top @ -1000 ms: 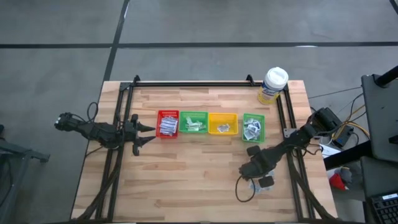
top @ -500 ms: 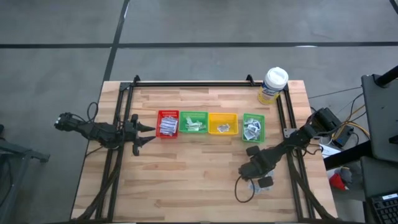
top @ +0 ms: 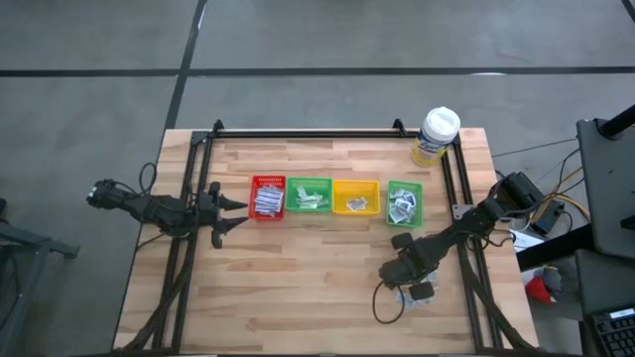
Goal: Pick & Place First Aid Supplies
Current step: Put the orange ointment pack into the yellow bin
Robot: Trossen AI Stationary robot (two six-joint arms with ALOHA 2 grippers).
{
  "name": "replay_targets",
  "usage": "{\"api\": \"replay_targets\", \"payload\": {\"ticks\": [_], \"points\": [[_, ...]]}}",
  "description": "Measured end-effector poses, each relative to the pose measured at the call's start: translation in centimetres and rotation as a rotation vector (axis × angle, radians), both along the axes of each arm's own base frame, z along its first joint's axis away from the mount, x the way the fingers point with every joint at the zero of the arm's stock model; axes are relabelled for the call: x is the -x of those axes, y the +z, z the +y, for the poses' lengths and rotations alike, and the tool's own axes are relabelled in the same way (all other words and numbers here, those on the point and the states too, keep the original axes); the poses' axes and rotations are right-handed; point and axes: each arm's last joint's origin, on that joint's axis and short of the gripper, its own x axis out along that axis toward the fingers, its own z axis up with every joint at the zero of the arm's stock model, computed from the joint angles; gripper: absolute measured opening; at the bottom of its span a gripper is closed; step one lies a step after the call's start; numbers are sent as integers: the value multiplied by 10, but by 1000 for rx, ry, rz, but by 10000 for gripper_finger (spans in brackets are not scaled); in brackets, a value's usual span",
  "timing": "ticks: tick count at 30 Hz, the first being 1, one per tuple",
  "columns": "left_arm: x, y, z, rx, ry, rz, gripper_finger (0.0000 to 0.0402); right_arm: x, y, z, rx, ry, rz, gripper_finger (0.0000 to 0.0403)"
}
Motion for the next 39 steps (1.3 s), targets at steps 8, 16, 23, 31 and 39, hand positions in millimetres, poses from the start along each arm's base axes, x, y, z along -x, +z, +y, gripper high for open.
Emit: {"api": "replay_targets", "payload": {"ticks": [8,16,23,31,39], "points": [[0,0,0,0,0,0,188,-5,8,3,-9,-30,-13,8],[0,0,0,-1,0,0,188,-26,35,15,-75,-4,-124,8],[0,0,0,-1,0,0,188,-55,67,29,-164,98,-368,8],[0,0,0,-1,0,0,188,-83,93,28,-116,175,-641,8],[0,0,0,-1,0,0,188,-92,98,11,307,76,-810,8]]}}
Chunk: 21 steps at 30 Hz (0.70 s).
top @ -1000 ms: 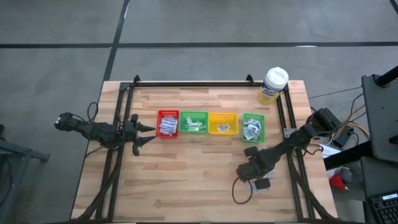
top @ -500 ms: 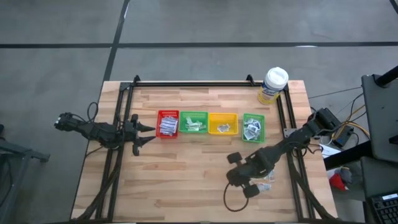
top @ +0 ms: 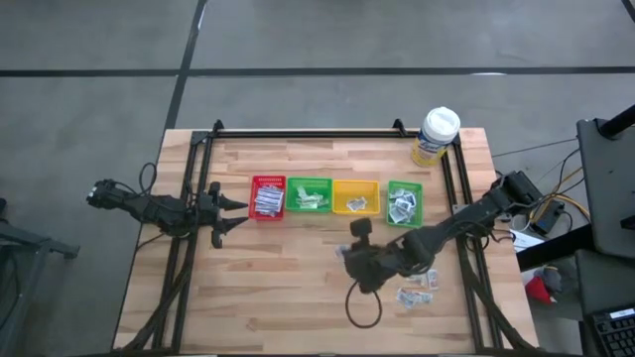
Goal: Pick & Place First Aid Supplies
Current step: Put the orange ointment pack into the yellow bin
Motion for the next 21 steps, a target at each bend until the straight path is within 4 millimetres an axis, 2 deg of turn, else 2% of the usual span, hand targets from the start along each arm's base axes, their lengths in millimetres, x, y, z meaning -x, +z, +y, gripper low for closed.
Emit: {"api": "replay_targets", "payload": {"ticks": [7,12,21], "points": [[0,0,0,0,0,0,188,-6,4,-21,216,-217,-104,8],[0,0,0,0,0,0,188,-13,4,-49,188,-377,-134,8],[0,0,0,0,0,0,188,-12,-4,-104,120,-624,-43,8]]}}
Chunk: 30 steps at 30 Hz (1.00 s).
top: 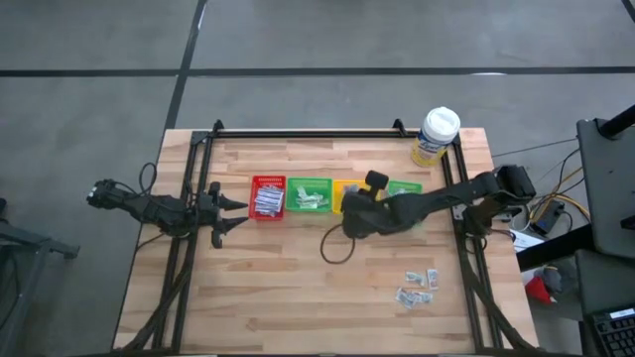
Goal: Pick & Place First Aid Supplies
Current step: Put the orange ointment pack into the yellow bin
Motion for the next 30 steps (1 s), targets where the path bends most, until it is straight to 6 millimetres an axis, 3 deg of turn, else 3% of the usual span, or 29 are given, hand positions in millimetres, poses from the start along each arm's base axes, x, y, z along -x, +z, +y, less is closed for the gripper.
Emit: {"api": "replay_targets", "payload": {"ticks": [6,30], "points": [[0,0,0,0,0,0,188,2,-5,-21,-145,-49,40,8],[0,0,0,0,0,0,188,1,-18,-70,-439,-108,111,8]]}}
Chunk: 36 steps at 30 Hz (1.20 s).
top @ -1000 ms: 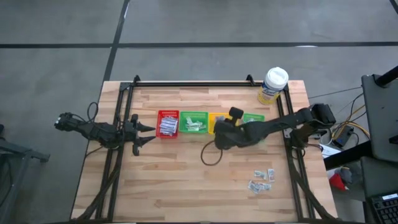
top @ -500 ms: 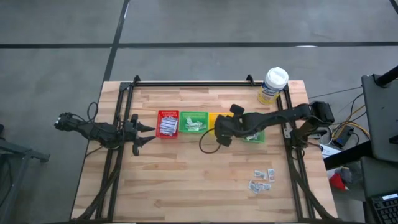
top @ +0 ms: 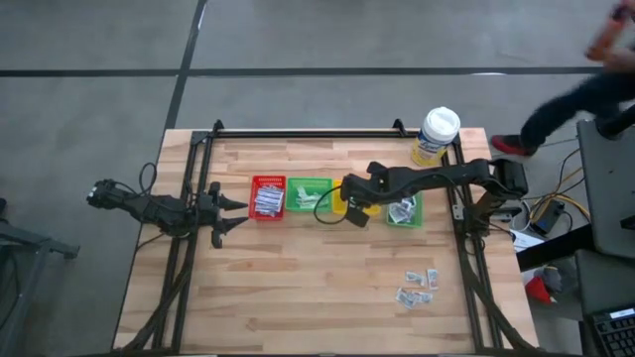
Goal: Pick & Place First Aid Supplies
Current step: Put the orange ointment pack into the yellow bin
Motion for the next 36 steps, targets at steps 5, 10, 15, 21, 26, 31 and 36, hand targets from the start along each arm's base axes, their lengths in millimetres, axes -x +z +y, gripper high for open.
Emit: {"api": "replay_targets", "payload": {"ticks": [5,10,15,21,26,31,36], "points": [[0,0,0,0,0,0,188,-5,-16,-6,-37,17,56,8],[0,0,0,0,0,0,188,-10,-31,-10,-44,10,95,8],[0,0,0,0,0,0,188,-15,-50,-11,-87,36,152,8],[0,0,0,0,0,0,188,-17,-60,-13,-87,50,184,8],[0,0,0,0,0,0,188,-17,-56,-13,-82,62,175,9],[0,0,0,0,0,0,188,-17,-54,-13,-78,78,173,13],[0,0,0,0,0,0,188,-17,-54,-12,-74,91,174,44]]}}
